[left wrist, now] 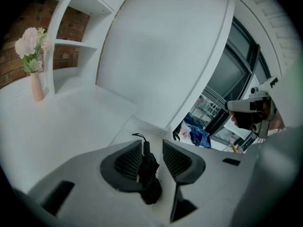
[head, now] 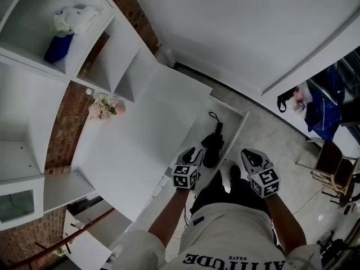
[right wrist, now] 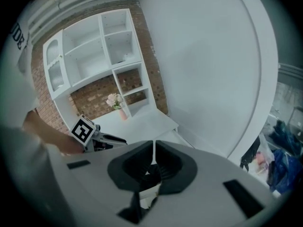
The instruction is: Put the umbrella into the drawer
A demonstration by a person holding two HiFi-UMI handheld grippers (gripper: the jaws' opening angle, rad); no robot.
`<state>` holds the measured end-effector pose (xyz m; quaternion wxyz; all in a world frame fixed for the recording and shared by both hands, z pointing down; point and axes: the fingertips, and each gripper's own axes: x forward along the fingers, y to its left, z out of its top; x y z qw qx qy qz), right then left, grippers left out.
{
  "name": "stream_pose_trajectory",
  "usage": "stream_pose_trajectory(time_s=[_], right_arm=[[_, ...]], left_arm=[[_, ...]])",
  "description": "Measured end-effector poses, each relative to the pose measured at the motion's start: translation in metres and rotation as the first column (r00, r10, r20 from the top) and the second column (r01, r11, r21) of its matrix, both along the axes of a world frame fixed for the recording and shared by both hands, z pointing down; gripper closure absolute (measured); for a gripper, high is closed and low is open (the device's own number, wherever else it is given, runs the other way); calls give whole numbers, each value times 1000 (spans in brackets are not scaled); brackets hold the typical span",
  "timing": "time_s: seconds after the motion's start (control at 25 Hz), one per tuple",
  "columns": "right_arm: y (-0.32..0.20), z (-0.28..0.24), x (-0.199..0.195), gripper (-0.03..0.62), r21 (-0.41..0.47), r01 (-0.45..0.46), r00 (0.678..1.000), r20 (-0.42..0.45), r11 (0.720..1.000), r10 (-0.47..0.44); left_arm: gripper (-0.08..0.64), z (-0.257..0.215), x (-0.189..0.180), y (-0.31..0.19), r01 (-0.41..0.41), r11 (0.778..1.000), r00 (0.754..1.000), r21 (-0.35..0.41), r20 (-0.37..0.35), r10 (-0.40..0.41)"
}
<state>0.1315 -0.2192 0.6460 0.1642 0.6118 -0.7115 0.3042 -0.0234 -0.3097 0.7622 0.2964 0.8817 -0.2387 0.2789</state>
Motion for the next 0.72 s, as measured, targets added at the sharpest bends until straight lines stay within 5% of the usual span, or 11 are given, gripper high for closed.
stream_pose_trajectory(time_s=[0.32, 0.72], right_arm=[[8, -38, 4, 557, 70, 89, 996, -1, 994, -89], [42, -61, 22, 557, 142, 191, 980, 23, 971, -196]], left_arm=[[454, -69, -13, 8, 152, 986, 987, 69, -71, -147], [482, -126, -27, 55, 330, 928, 942, 172, -119, -313]])
